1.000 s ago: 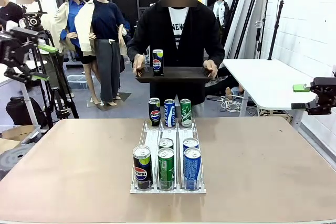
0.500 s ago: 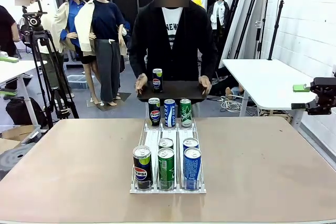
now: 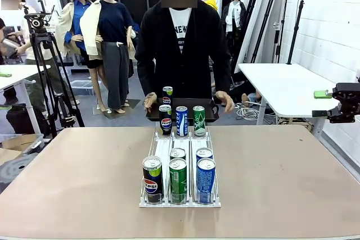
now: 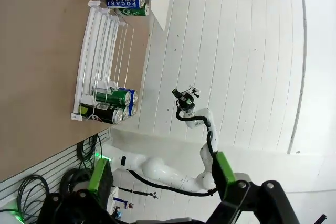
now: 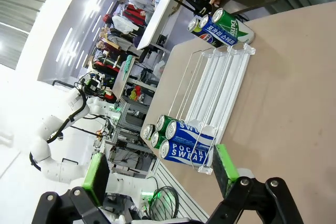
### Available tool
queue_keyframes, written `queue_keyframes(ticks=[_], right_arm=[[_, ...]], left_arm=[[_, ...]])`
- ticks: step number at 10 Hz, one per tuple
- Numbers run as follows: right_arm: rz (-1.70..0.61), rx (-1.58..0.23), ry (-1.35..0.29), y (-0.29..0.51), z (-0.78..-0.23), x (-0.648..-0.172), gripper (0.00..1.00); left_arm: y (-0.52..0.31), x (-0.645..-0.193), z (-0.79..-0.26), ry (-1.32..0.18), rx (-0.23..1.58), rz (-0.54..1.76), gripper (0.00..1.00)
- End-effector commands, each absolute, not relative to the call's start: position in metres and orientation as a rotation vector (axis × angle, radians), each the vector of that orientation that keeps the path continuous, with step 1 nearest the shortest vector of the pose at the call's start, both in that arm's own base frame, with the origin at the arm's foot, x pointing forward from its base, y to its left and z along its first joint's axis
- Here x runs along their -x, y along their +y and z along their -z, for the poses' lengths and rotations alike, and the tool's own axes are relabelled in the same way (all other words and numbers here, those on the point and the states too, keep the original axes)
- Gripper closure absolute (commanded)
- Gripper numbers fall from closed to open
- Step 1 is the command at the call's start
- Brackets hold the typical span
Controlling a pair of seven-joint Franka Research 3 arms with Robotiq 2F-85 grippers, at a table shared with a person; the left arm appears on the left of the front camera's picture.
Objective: Retrieve and hand over the desired beverage to the person.
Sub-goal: Pick up another can of the same type that the person held from the Automatic Can Dispenser.
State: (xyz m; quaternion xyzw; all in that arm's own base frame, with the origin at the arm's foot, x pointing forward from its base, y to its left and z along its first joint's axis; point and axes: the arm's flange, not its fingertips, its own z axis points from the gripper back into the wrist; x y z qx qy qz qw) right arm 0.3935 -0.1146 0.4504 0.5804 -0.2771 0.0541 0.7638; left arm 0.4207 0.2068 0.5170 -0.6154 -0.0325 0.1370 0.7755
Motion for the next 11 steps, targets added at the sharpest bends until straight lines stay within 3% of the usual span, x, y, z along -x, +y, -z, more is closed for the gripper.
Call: queue_keyframes(ticks=[1, 11], right_arm=[[-0.118, -1.259, -0.604, -0.113, -0.450, -0.393, 0.00], [-0.118, -1.259, -0.604, -0.113, -0.450, -0.393, 0.00]], left_arm=[[0.202, -0.415, -0.526, -0.068, 1.316, -0.280, 0.00], [0.197, -0.423, -0.505, -0.039, 1.345, -0.233, 0.00]])
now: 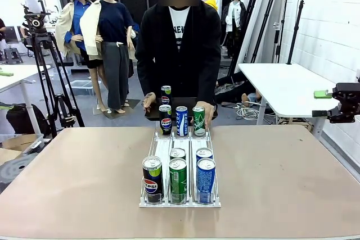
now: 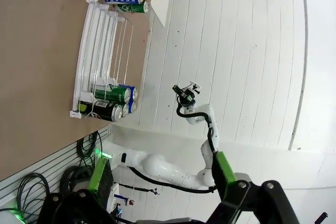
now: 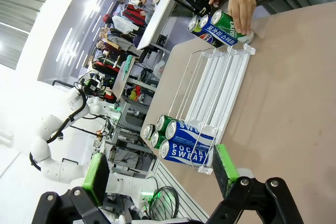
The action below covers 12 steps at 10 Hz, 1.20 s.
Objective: Retrieve and hand over the desired beverage to the person.
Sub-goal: Pick up another can of the same type that the person held from the Automatic Can Dispenser.
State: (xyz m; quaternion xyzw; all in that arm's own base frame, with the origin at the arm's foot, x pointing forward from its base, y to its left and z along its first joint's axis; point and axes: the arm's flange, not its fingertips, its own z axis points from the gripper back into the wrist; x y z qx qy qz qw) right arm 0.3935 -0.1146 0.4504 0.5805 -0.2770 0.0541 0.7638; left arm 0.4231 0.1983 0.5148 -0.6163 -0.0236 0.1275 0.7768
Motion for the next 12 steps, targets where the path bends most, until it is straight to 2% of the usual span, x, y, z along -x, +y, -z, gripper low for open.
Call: queue_keyframes(ticks=[1, 3, 6, 8, 12], right_arm=[[-0.118, -1.259, -0.604, -0.113, -0.450, -0.393, 0.00], [-0.118, -1.259, -0.604, -0.113, -0.450, -0.393, 0.00], [-0.118, -1.259, -0.604, -0.113, -0.450, -0.393, 0.00], [-0.118, -1.259, -0.604, -0.113, -0.450, -0.393, 0.00], [-0.118, -1.259, -0.604, -0.113, -0.450, -0.393, 0.00]], left_arm=[[0.192, -0.420, -0.496, -0.046, 1.337, -0.196, 0.00], [0.187, -0.412, -0.482, -0.044, 1.324, -0.154, 0.00], [0.195, -0.414, -0.432, 0.053, 1.343, -0.170, 0.00], [0.190, -0.423, -0.418, 0.093, 1.381, -0.133, 0.00], [0.196, -0.438, -0.384, 0.126, 1.419, -0.198, 0.00]])
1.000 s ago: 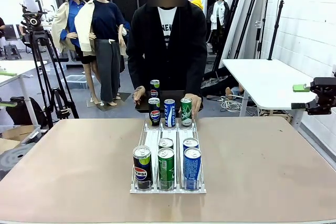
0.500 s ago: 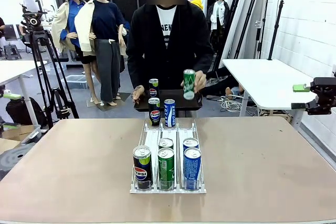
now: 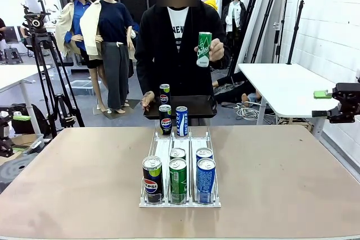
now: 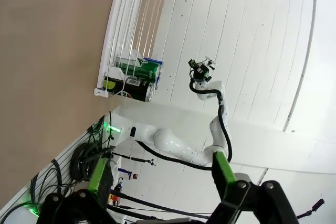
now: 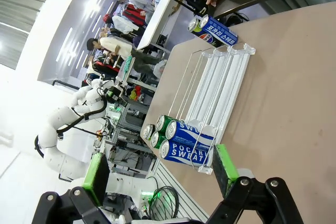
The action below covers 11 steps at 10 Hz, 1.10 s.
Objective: Retrieve and hand over the desired beverage to the person.
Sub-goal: Pick up another can of the same type that the person held from the Automatic Can Dispenser.
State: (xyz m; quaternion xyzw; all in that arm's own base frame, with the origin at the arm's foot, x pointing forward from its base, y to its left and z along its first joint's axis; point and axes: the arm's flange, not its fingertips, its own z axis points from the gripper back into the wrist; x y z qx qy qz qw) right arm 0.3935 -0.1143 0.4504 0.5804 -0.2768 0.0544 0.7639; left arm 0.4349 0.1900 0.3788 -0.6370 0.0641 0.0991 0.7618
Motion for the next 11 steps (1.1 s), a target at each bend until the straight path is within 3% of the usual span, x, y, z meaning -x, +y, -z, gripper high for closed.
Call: queue_keyframes(ticks=[1, 11], right_arm=[[-0.118, -1.259, -0.604, -0.1131, -0.4503, -0.3935, 0.00], [-0.118, -1.259, -0.604, -0.1131, -0.4503, -0.3935, 0.00]], left_arm=[[0.1879, -0.4309, -0.3858, 0.135, 1.378, -0.203, 0.00], [0.1879, -0.4309, -0.3858, 0.135, 1.378, -0.203, 0.00]])
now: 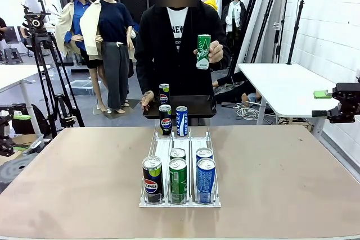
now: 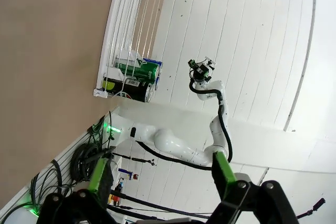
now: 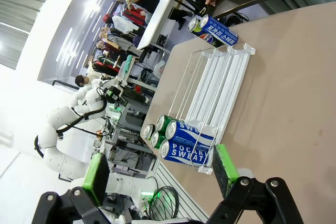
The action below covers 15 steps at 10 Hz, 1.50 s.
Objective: Retrieve and hand over the desired beverage to the person.
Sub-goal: Pick up another can of the same type that the person held from the Automatic Can Dispenser.
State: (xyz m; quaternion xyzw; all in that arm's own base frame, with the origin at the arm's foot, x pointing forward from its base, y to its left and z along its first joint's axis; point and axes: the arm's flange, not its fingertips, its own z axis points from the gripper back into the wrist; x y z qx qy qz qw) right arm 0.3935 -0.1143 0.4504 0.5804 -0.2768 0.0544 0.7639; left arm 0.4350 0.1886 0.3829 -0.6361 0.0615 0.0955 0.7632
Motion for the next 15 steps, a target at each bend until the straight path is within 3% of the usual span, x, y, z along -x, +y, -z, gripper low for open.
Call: queue_keyframes(ticks=[1, 15], right_arm=[[-0.118, -1.259, -0.604, -0.1131, -0.4503, -0.3935, 0.00], [-0.118, -1.259, -0.604, -0.1131, -0.4503, -0.3935, 0.00]], left_arm=[[0.1879, -0.4309, -0.3858, 0.135, 1.378, -0.203, 0.00], [0.1879, -0.4309, -0.3858, 0.135, 1.378, -0.203, 0.00]])
